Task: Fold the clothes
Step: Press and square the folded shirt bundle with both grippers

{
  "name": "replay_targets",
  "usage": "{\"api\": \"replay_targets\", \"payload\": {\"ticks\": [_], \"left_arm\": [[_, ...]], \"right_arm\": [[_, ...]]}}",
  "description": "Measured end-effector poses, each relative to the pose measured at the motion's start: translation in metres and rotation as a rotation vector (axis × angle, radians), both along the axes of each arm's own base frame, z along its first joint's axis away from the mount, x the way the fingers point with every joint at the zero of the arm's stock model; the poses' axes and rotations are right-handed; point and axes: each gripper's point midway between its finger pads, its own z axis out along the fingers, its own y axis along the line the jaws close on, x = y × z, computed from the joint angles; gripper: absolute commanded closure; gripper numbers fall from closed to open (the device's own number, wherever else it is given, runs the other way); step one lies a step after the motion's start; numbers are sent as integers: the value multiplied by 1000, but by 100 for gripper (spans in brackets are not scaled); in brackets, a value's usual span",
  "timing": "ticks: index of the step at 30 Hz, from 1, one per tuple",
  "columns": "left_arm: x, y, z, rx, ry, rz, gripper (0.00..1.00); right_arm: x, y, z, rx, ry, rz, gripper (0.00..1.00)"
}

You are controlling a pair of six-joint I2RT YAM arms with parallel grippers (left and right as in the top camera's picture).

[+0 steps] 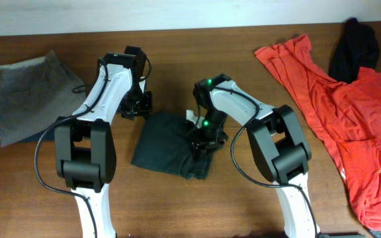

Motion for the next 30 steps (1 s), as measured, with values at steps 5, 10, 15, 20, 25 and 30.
{"api": "replay_targets", "payload": {"ticks": [5,10,15,20,25,30], "left_arm": [[-2,0,0,1,6,0,62],[-15,3,2,12,60,0,69],[-27,5,3,21,112,-3,70],[-26,5,3,20,107,-3,71],[-16,3,4,12,68,-3,70],[20,-10,22,-47,-69,-14,62]], "right_arm": [[-4,-19,-3,-115,-14,-34,61],[2,-40,-6,-230,-59,-22,61],[24,-83,-9,-454,-178,-24,61],[51,-120,-5,-619,-287,-61,62],[83,-139,8,-723,-428,-86,61],[106,-138,56,-707,-576,-150,54]]}}
